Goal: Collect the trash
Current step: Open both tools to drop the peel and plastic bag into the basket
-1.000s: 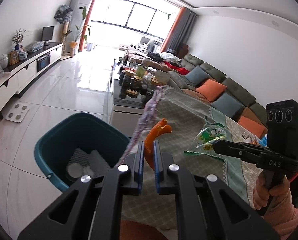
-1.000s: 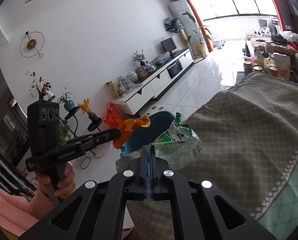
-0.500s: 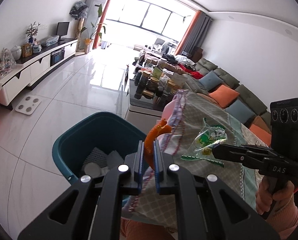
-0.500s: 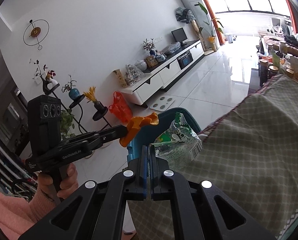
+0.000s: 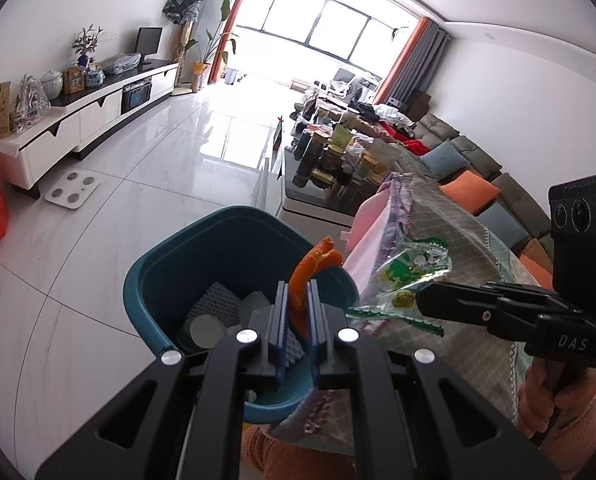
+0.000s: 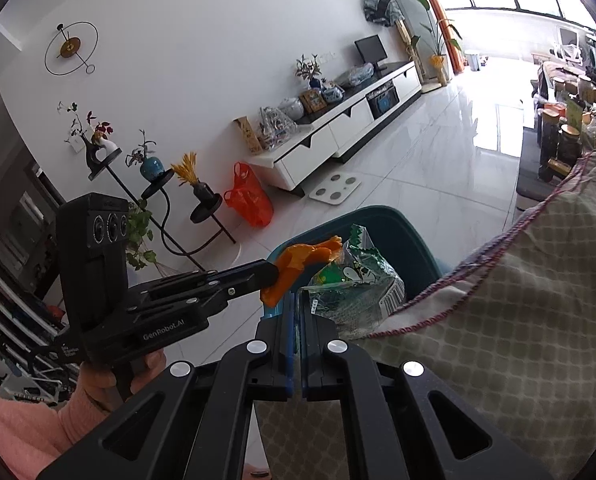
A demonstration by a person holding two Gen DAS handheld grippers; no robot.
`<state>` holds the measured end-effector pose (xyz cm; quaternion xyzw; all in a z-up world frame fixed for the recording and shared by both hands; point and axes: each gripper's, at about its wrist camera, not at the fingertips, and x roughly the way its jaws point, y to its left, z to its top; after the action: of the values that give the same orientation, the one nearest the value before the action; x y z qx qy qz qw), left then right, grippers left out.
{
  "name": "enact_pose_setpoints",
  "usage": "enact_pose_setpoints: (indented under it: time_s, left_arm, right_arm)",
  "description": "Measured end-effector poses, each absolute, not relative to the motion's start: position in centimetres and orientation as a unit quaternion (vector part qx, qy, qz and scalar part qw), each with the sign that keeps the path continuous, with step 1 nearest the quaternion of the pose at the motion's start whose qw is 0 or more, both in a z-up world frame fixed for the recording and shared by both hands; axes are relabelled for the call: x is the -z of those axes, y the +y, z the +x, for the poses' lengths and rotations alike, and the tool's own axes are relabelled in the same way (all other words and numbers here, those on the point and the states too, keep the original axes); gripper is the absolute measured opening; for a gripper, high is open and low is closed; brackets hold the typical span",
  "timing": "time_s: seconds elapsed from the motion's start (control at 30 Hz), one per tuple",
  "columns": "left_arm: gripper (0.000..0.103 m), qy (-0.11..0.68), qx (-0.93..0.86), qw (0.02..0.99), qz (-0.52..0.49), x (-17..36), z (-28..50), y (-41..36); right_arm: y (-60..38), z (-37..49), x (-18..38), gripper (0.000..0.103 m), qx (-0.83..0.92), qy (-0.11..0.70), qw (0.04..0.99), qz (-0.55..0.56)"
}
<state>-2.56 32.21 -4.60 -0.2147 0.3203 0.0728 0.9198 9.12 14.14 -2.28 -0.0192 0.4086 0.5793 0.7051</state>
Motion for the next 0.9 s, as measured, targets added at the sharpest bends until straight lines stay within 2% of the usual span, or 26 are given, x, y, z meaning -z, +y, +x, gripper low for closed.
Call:
enact_pose_setpoints:
  time_s: [0.5, 0.6, 0.77, 0.9]
  left_arm:
    - [0.011, 0.343, -0.102, 0.906, -0.227, 6.9, -1.4, 33.7]
    - [0.011, 0.348, -0.105, 0.902, -0.235, 7.5, -1.3, 33.8]
    - [0.015, 0.353, -0.11, 0.897, -0.241, 8.1, -0.9, 34.2]
    - [0.016, 0.347, -0.107, 0.9, -0.242, 8.0, -1.1, 33.9]
  right_arm:
    - [18.2, 10.4, 5.4, 0.007, -0.565, 0.461, 0.684, -0.025]
    - [18.4, 10.8, 6.0, 0.015, -0.562, 0.472, 0.679, -0.013]
    - [17.9, 11.3, 6.3, 0.017, -0.556, 0.48, 0.679, 0.001]
    - [16.8, 11.2, 5.9, 0.027, -0.557, 0.474, 0.682, 0.008]
